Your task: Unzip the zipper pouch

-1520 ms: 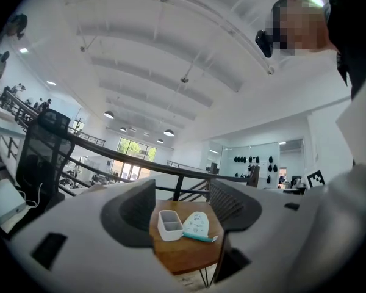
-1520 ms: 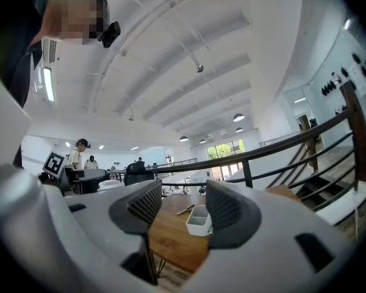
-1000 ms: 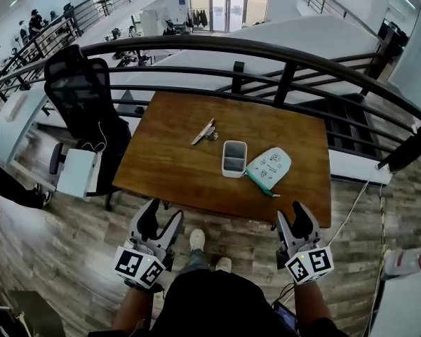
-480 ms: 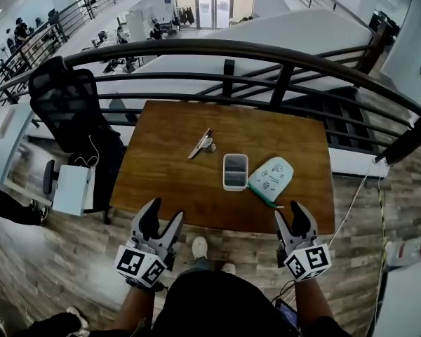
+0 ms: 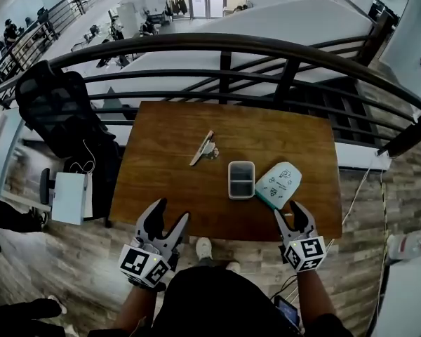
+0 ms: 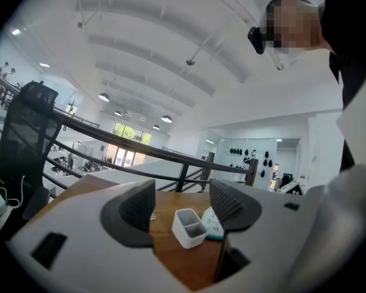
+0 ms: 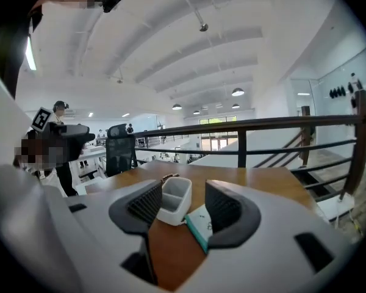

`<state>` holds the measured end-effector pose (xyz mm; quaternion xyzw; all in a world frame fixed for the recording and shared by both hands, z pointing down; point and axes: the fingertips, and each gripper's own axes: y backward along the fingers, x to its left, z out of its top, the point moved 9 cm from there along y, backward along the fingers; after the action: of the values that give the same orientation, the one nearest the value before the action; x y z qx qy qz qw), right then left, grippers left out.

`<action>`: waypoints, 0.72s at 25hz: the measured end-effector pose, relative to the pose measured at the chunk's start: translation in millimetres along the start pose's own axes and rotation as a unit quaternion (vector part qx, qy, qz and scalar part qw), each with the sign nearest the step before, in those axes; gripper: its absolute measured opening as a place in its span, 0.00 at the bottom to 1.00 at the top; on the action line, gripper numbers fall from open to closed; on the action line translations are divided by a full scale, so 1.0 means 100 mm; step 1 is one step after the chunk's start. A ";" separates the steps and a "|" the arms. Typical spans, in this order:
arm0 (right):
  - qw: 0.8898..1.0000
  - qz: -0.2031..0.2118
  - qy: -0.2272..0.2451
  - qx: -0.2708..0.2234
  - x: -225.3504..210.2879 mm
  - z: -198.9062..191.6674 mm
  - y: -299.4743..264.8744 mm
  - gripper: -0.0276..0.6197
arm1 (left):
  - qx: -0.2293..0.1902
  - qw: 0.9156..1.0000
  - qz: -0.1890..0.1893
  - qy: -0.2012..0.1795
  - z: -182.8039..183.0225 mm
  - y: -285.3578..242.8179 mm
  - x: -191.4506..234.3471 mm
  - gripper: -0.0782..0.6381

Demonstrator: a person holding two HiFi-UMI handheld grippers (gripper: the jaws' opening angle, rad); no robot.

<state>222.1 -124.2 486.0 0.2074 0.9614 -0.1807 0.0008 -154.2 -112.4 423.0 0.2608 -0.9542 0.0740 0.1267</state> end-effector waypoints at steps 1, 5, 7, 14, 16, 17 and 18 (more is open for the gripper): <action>1.000 0.000 0.001 0.011 -0.02 -0.04 -0.07 0.38 | 0.006 1.000 -0.004 0.001 -0.02 -0.04 0.03 0.49; 0.997 0.004 0.023 0.067 -0.08 -0.27 -0.39 0.38 | 0.029 1.000 -0.008 0.006 -0.10 -0.16 0.18 0.49; 0.993 0.008 0.050 0.106 -0.11 -0.40 -0.57 0.38 | 0.039 0.999 -0.009 0.009 -0.14 -0.19 0.25 0.49; 0.977 0.033 0.094 0.189 -0.18 -0.67 -0.98 0.37 | 0.063 0.998 0.014 0.020 -0.19 -0.21 0.36 0.49; 0.975 0.029 0.088 0.204 -0.23 -0.74 -1.09 0.37 | 0.066 0.997 0.023 0.022 -0.22 -0.19 0.40 0.49; 0.972 0.028 0.090 0.214 -0.25 -0.77 -1.13 0.38 | 0.067 0.997 0.028 0.024 -0.23 -0.17 0.42 0.49; 0.969 0.029 0.095 0.225 -0.27 -0.80 -1.17 0.38 | 0.068 0.997 0.033 0.025 -0.24 -0.16 0.43 0.49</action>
<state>205.6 -206.3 603.3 0.2460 0.8855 -0.3716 -0.1315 -176.8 -141.9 459.2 0.2357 -0.9515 0.1493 0.1299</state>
